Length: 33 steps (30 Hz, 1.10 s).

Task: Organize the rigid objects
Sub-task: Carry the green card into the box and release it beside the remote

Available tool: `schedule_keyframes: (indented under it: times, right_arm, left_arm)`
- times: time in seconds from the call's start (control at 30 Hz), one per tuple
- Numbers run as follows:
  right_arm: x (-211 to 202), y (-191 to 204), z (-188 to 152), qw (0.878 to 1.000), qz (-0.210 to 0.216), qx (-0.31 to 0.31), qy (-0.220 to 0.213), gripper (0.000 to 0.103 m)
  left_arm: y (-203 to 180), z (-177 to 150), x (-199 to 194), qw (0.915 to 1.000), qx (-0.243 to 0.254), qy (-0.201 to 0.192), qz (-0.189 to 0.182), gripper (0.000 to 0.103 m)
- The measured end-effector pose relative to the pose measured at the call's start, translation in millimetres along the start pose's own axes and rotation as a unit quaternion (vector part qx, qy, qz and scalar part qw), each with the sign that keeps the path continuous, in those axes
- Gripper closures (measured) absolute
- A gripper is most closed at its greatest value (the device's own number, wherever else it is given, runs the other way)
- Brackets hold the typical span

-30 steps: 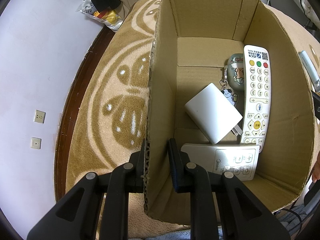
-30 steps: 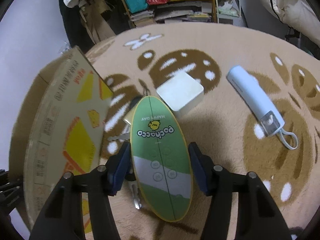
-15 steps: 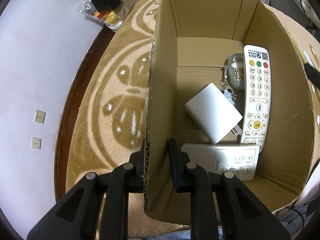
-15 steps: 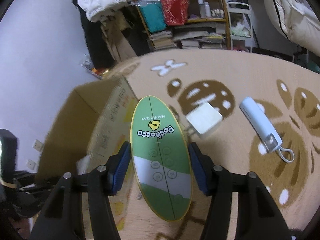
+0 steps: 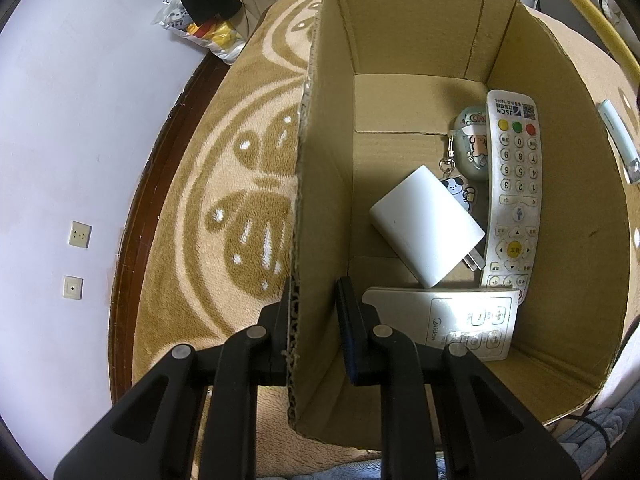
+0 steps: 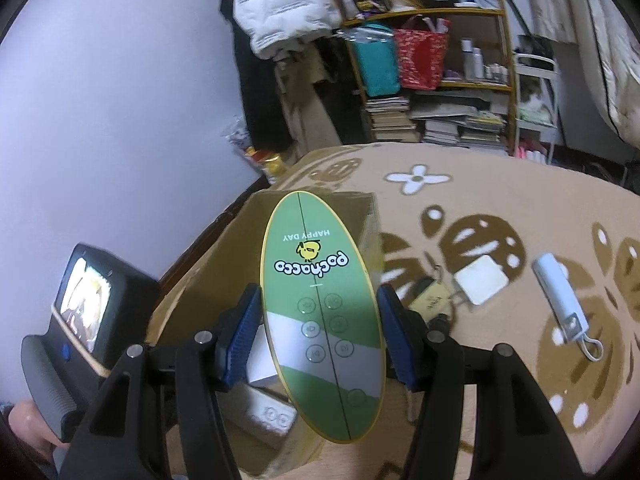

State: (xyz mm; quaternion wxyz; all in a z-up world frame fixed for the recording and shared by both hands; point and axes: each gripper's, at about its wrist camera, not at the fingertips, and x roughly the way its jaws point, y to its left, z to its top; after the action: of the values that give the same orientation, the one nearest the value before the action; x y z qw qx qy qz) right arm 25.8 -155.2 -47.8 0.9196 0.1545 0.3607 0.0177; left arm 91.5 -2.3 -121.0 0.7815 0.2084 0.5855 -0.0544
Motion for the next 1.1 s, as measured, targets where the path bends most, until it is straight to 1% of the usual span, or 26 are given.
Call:
schedule_keyframes:
  times: [0.2, 0.4, 0.5, 0.57, 0.73, 0.83, 0.93, 1.0, 1.07, 1.1]
  right_arm:
    - [9, 11, -5, 1.0, 0.005, -0.019, 0.019, 0.041]
    - [16, 11, -10, 0.999, 0.005, -0.024, 0.031, 0.041]
    - [22, 15, -14, 0.999, -0.005, -0.034, 0.04, 0.041]
    - [22, 14, -16, 0.999, -0.001, -0.034, 0.042, 0.041]
    - [21, 15, -18, 0.998, -0.005, -0.044, 0.038, 0.04]
    - [21, 15, -16, 0.998, -0.008, -0.04, 0.041, 0.04]
    - [17, 12, -11, 0.999, 0.0, -0.036, 0.033, 0.04]
    - [14, 11, -9, 0.999, 0.005, -0.035, 0.029, 0.037]
    - [11, 9, -7, 0.999, 0.003, -0.033, 0.024, 0.023]
    - [9, 7, -6, 0.999, -0.002, -0.03, 0.019, 0.02]
  left_arm:
    - [3, 0, 0, 1.0, -0.006, 0.001, -0.008, 0.086]
    - [4, 0, 2, 1.0, -0.004, 0.0, -0.008, 0.086]
    - [4, 0, 2, 1.0, -0.003, 0.0, -0.007, 0.086]
    - [4, 0, 2, 1.0, -0.002, -0.001, -0.006, 0.086]
    - [3, 1, 3, 1.0, -0.003, 0.001, -0.006, 0.086]
    - [3, 1, 3, 1.0, -0.003, 0.001, -0.006, 0.086]
    - [3, 0, 3, 1.0, -0.004, 0.002, -0.007, 0.086]
    - [4, 1, 3, 1.0, -0.004, 0.003, -0.008, 0.086]
    - [5, 1, 3, 0.9999, -0.005, 0.004, -0.008, 0.086]
    - [5, 1, 4, 1.0, -0.005, 0.004, -0.007, 0.086]
